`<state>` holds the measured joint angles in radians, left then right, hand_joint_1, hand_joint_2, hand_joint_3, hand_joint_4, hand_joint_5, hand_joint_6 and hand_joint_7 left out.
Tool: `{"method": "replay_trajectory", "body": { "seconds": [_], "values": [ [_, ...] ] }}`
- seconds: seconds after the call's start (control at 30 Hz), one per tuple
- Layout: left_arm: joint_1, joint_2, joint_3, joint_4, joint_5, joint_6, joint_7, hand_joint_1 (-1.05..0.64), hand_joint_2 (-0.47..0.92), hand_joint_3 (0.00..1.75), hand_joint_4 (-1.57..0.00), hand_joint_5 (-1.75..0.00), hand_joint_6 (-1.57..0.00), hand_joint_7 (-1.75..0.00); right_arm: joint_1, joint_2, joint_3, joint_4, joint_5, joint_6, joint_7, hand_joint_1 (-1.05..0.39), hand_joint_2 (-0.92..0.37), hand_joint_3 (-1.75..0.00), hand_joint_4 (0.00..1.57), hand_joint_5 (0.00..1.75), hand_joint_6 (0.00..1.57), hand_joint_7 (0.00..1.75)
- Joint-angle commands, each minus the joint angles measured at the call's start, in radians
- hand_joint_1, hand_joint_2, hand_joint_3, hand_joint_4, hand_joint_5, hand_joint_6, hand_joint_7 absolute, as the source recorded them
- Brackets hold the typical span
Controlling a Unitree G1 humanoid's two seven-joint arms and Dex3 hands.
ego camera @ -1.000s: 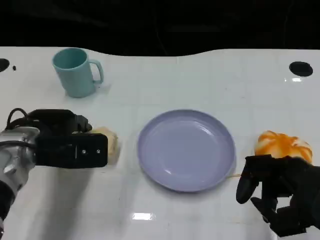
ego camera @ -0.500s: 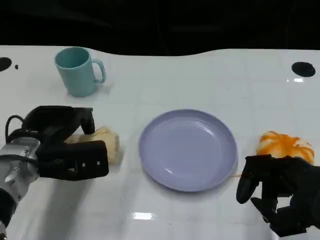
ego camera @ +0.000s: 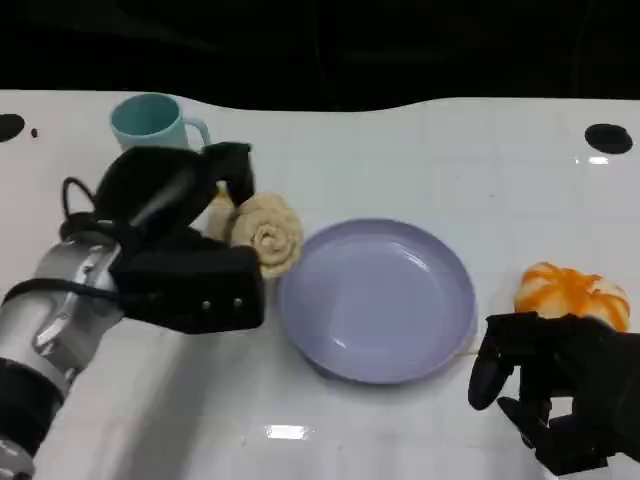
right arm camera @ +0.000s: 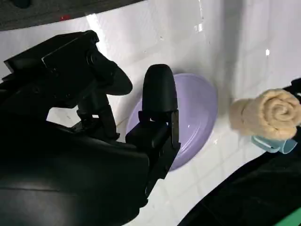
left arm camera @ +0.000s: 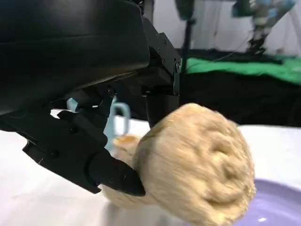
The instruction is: Grasp the towel on the left side of the plate with the left hand and place it into the plate.
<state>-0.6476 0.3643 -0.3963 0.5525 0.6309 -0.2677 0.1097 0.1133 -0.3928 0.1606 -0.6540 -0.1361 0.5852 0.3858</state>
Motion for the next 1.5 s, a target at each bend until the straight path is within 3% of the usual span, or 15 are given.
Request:
{"method": "replay_trajectory", "body": {
  "seconds": [0.03,0.13,0.2,0.37,0.6,0.63,0.67,0.73,0.77,0.83,0.97,1.13,1.43,1.47,1.5],
  "values": [
    [-0.007,-0.023,0.007,-0.084,-0.024,0.009,-0.072,-0.19,0.5,0.92,-0.91,-1.75,-0.73,-1.6,-0.001,-0.001,-0.002,-0.007,0.003,0.009,-0.006,0.0,-0.56,-1.08,0.72,1.75,0.71,1.42],
    [-0.004,-0.056,-0.001,-0.13,-0.025,0.01,-0.102,-0.17,0.42,1.13,-0.9,-1.75,-0.69,-1.71,0.003,0.002,0.0,-0.011,0.006,0.018,-0.008,0.0,-0.57,-1.07,0.72,1.75,0.71,1.42],
    [0.002,-0.079,-0.006,-0.155,-0.026,0.022,-0.127,-0.17,0.4,1.16,-0.89,-1.75,-0.67,-1.74,0.006,0.002,0.0,-0.015,0.007,0.021,-0.007,0.0,-0.57,-1.07,0.72,1.75,0.71,1.43],
    [0.014,-0.124,-0.037,-0.203,0.003,0.052,-0.159,-0.16,0.4,1.03,-0.9,-1.75,-0.75,-1.55,0.011,0.001,-0.001,-0.029,0.012,0.029,-0.005,0.01,-0.57,-1.07,0.71,1.75,0.7,1.43],
    [0.032,-0.159,-0.083,-0.196,0.026,0.043,-0.159,-0.17,0.42,1.09,-0.9,-1.75,-0.74,-1.56,0.007,-0.005,0.003,-0.042,0.007,0.048,-0.003,0.0,-0.57,-1.06,0.72,1.75,0.7,1.44],
    [0.034,-0.161,-0.088,-0.197,0.024,0.053,-0.179,-0.18,0.43,1.1,-0.88,-1.75,-0.77,-1.41,0.007,-0.006,0.003,-0.045,0.007,0.052,-0.003,0.0,-0.57,-1.06,0.72,1.75,0.7,1.44],
    [0.039,-0.163,-0.091,-0.2,0.015,0.061,-0.203,-0.19,0.48,0.98,-0.8,-1.65,-0.83,-1.05,0.008,-0.007,0.003,-0.048,0.006,0.052,-0.003,0.01,-0.57,-1.06,0.71,1.75,0.7,1.44],
    [0.048,-0.158,-0.097,-0.215,0.009,0.077,-0.26,-0.21,0.66,0.62,-0.71,-1.39,-0.88,-0.49,0.011,-0.009,0.001,-0.051,0.006,0.051,-0.003,0.01,-0.57,-1.06,0.71,1.75,0.7,1.44],
    [0.051,-0.151,-0.1,-0.229,0.012,0.087,-0.289,-0.27,0.79,0.38,-0.63,-1.1,-0.82,-0.23,0.012,-0.01,-0.001,-0.053,0.006,0.052,-0.002,0.01,-0.57,-1.06,0.71,1.75,0.7,1.44],
    [0.056,-0.139,-0.102,-0.255,0.014,0.103,-0.335,-0.36,0.89,0.16,-0.53,-0.75,-0.71,-0.05,0.013,-0.014,-0.003,-0.057,0.004,0.058,-0.001,0.0,-0.58,-1.06,0.71,1.75,0.7,1.44],
    [0.066,-0.097,-0.093,-0.312,0.012,0.129,-0.421,-0.47,0.92,0.16,-0.41,-0.53,-0.56,0.0,0.02,-0.016,-0.013,-0.049,0.014,0.033,0.002,0.01,-0.58,-1.06,0.71,1.75,0.7,1.44],
    [0.084,-0.047,-0.057,-0.385,-0.01,0.158,-0.488,-0.46,0.92,0.18,-0.41,-0.49,-0.51,0.0,0.021,-0.019,-0.021,-0.044,0.02,0.024,0.007,0.01,-0.58,-1.07,0.72,1.75,0.7,1.44],
    [0.234,-0.011,0.136,-0.617,-0.218,0.314,-0.571,-0.36,0.92,0.23,-0.74,-0.66,-0.79,-0.13,0.026,-0.018,-0.033,-0.017,0.032,-0.027,0.011,0.02,-0.57,-1.08,0.72,1.75,0.7,1.43],
    [0.261,-0.016,0.166,-0.65,-0.261,0.341,-0.579,-0.35,0.92,0.23,-0.74,-0.7,-0.81,-0.12,0.026,-0.019,-0.033,-0.015,0.032,-0.03,0.011,0.02,-0.56,-1.08,0.72,1.75,0.71,1.43],
    [0.293,-0.027,0.199,-0.682,-0.315,0.357,-0.58,-0.3,0.92,0.23,-0.72,-0.87,-0.85,-0.11,0.027,-0.019,-0.035,-0.014,0.033,-0.032,0.012,0.02,-0.56,-1.09,0.72,1.75,0.71,1.43]
  ]
}}
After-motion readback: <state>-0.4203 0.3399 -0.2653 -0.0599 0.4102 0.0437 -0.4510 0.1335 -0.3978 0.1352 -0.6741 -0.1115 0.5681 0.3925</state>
